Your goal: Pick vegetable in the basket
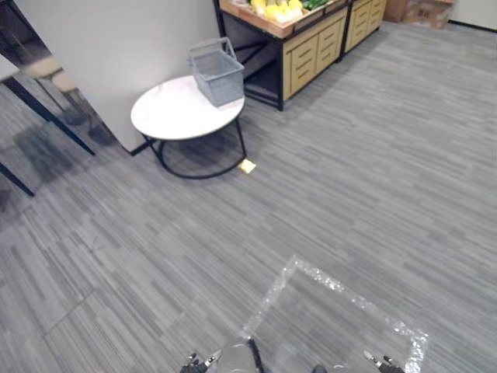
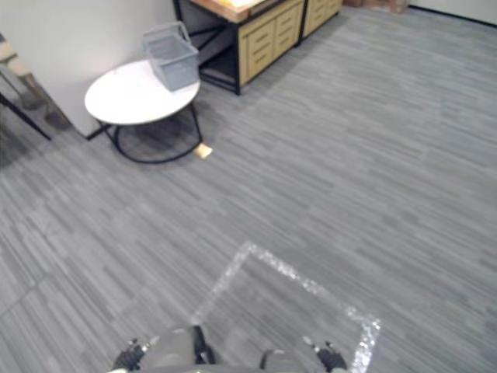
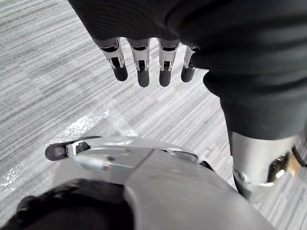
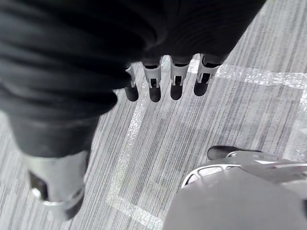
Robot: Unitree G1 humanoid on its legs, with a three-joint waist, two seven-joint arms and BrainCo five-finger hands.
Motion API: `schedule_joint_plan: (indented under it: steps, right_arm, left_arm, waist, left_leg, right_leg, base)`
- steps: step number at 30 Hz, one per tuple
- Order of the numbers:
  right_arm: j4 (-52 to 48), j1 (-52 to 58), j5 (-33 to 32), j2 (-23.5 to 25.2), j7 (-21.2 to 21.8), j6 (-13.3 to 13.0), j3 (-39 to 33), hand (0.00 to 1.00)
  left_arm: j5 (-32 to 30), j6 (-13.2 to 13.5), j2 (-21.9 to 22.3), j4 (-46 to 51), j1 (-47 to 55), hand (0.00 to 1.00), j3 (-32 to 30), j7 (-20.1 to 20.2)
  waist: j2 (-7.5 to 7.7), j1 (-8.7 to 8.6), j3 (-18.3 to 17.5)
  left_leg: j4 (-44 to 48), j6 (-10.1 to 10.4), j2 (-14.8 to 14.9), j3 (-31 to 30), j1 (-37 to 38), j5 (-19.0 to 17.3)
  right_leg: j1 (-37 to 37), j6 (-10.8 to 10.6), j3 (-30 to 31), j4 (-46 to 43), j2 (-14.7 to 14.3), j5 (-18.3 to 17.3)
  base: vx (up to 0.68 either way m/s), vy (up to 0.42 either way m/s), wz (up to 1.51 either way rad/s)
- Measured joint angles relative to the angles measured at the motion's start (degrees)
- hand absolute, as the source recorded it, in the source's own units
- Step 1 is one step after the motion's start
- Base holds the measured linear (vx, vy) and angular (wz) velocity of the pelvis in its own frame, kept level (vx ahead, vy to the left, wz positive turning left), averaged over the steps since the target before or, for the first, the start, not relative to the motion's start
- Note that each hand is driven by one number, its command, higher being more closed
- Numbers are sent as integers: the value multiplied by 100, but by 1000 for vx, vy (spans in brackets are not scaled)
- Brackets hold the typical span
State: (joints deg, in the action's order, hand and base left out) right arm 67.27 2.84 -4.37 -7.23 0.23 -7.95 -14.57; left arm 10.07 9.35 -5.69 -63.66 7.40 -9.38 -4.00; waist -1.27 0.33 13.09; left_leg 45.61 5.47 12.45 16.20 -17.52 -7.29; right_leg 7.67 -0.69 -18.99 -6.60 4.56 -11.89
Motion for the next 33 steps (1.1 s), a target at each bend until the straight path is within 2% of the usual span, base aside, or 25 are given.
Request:
schedule_joint_plan:
  steps: [1,3,4,6,7,8,10,11,12,14,16,17,18,19,20,21,22,24,25,26,28,30,31,32,33]
  right_arm:
    - [5,-103,-14,-37,2,-7,21,0]
    - [1,-204,-17,-50,3,-24,45,0]
    - [-8,-292,-23,-62,1,-30,127,0]
    - [-24,-323,-20,-81,3,-42,193,0]
    - [-27,-318,-17,-79,2,-44,270,0]
    - [-5,-330,-12,-40,0,-45,286,0]
    - [11,-397,-9,66,21,-47,360,0]
    - [-7,-435,-7,195,40,-112,398,0]
    - [-7,-433,-7,200,42,-119,399,0]
    - [9,-390,-3,172,44,-117,352,0]
    - [11,-298,2,174,59,-107,273,0]
    - [10,-210,2,193,90,-100,268,0]
    - [-5,-154,-4,205,144,-104,249,0]
    - [-9,-155,10,192,165,-107,228,0]
    - [-12,-152,7,180,165,-111,196,0]
    - [-11,-145,9,151,160,-107,182,0]
    - [-12,-105,9,130,159,-110,132,0]
    - [-14,-59,100,119,163,-136,81,0]
    - [-31,-9,196,126,164,-133,30,0]
    - [-52,34,211,137,165,-118,3,0]
    - [-144,207,214,179,157,-73,-216,0]
    - [-192,304,213,241,147,-69,-375,0]
    - [-243,355,213,298,144,-52,-466,0]
    - [-264,386,213,325,141,-30,-497,0]
    - [-326,475,212,337,139,-5,-535,0]
  left_arm:
    - [156,-1,-2,-11,-12,0,-2,32]
    - [329,2,-1,-13,-11,0,0,47]
    - [502,6,18,-16,-11,0,6,46]
    - [554,7,63,-15,-7,0,8,37]
    - [557,7,78,-16,8,0,23,46]
    - [555,4,52,-30,47,0,11,61]
    - [547,13,-13,-6,45,0,42,64]
    - [539,12,-135,-14,-25,0,51,69]
    - [540,12,-139,-18,-36,0,38,60]
    - [509,10,-179,-92,-37,0,-1,57]
    - [472,4,-180,-126,-15,0,4,71]
    - [453,3,-194,-119,24,0,37,95]
    - [434,2,-207,-94,53,0,124,134]
    - [422,1,-259,-8,84,0,203,193]
    - [414,0,-279,13,80,0,250,213]
    - [380,4,-304,79,82,0,310,234]
    - [333,5,-320,100,67,0,362,255]
    - [337,8,-294,99,52,0,346,256]
    - [336,11,-253,99,30,0,330,258]
    - [334,4,-225,83,-13,0,292,259]
    - [335,3,-95,84,-120,0,182,254]
    - [335,4,41,84,-137,0,-53,245]
    - [334,4,105,90,-142,0,-246,236]
    - [334,4,123,89,-137,0,-335,229]
    - [331,-2,198,71,-154,0,-525,203]
  waist:
    - [37,10,9]
    - [52,27,16]
    - [44,50,22]
    - [4,122,10]
    - [-51,195,1]
    - [-44,227,2]
    - [195,253,-17]
    - [382,249,-109]
    - [405,249,-122]
    - [455,273,-154]
    - [433,275,-173]
    - [447,207,-208]
    - [458,161,-224]
    - [463,126,-204]
    - [465,105,-206]
    - [458,70,-200]
    - [397,53,-164]
    - [345,-40,-138]
    - [336,-97,-135]
    - [328,-112,-130]
    - [182,-138,-126]
    - [120,-149,-125]
    - [133,-147,-124]
    - [155,-145,-138]
    - [178,-141,-165]
  left_leg:
    - [-676,24,-141,28,-154,-54]
    - [-1470,18,-256,55,-216,29]
    - [-2671,35,-363,18,-238,391]
    - [-3964,93,-341,-126,-217,810]
    - [-4286,114,-244,-248,-241,828]
    - [-4104,80,-198,-253,-212,1275]
    - [-3801,24,-317,-158,-264,1383]
    - [-3564,-216,-487,-51,-336,1218]
    - [-3529,-259,-515,-36,-332,1181]
    - [-3445,-566,-713,125,-114,916]
    - [-3475,-659,-806,228,237,657]
    - [-3565,-722,-901,242,516,502]
    - [-3650,-788,-960,229,744,389]
    - [-3763,-832,-1028,225,1032,271]
    - [-3819,-854,-1048,217,1190,239]
    - [-3976,-866,-1101,181,1537,223]
    - [-4183,-858,-1107,122,1946,176]
    - [-4340,-841,-1075,3,2387,46]
    - [-4343,-794,-1068,-96,2566,-92]
    - [-4329,-784,-1049,-141,2630,-198]
    - [-4218,-555,-858,-343,2792,-544]
    - [-4164,-297,-663,-467,2967,-781]
    - [-4112,-128,-548,-598,3098,-974]
    - [-4108,-59,-501,-644,3183,-1070]
    - [-4110,-21,-342,-759,3413,-1302]
  right_leg:
    - [46,-109,4,105,166,67]
    - [109,-172,15,190,276,66]
    - [213,-277,25,339,364,66]
    - [406,-478,55,541,362,27]
    - [572,-644,104,597,334,-65]
    - [756,-782,196,616,415,-193]
    - [782,-715,324,585,598,-165]
    - [569,-679,484,294,856,165]
    - [539,-707,530,219,898,213]
    - [248,-899,887,-526,1185,635]
    - [-208,-901,1111,-1712,1389,1261]
    - [-514,-860,1158,-2425,1533,1961]
    - [-734,-903,1184,-3011,1632,2423]
    - [-1215,-763,1198,-4145,1712,2284]
    - [-1431,-737,1210,-4661,1704,2055]
    - [-1726,-801,1088,-5275,1622,1629]
    - [-1895,-625,758,-5378,1505,1049]
    - [-2072,-366,184,-4797,1320,331]
    - [-2224,-254,-188,-4153,1276,213]
    - [-2317,-260,-304,-3799,1248,219]
    - [-2496,-457,-391,-1770,1026,518]
    - [-2556,-540,-109,-491,935,1052]
    - [-2556,-674,191,-76,920,1172]
    - [-2556,-698,298,-89,959,1162]
    - [-2638,-684,361,-614,1010,1468]
  base:
    - [291,148,-2]
    - [243,136,-5]
    - [261,165,-5]
    - [450,335,-18]
    - [605,495,-34]
    - [529,432,-32]
    - [367,262,-24]
    - [325,214,-18]
    - [429,279,-15]
    - [442,272,-13]
    - [431,266,-10]
    - [347,206,6]
    - [542,244,5]
    - [457,168,5]
    - [537,163,7]
    - [436,101,14]
    - [427,81,15]
    - [370,-12,27]
    - [383,-121,38]
    - [337,-190,43]
    - [301,-215,55]
    - [499,-320,53]
    - [510,-339,53]
    - [575,-396,53]
    - [488,-340,40]
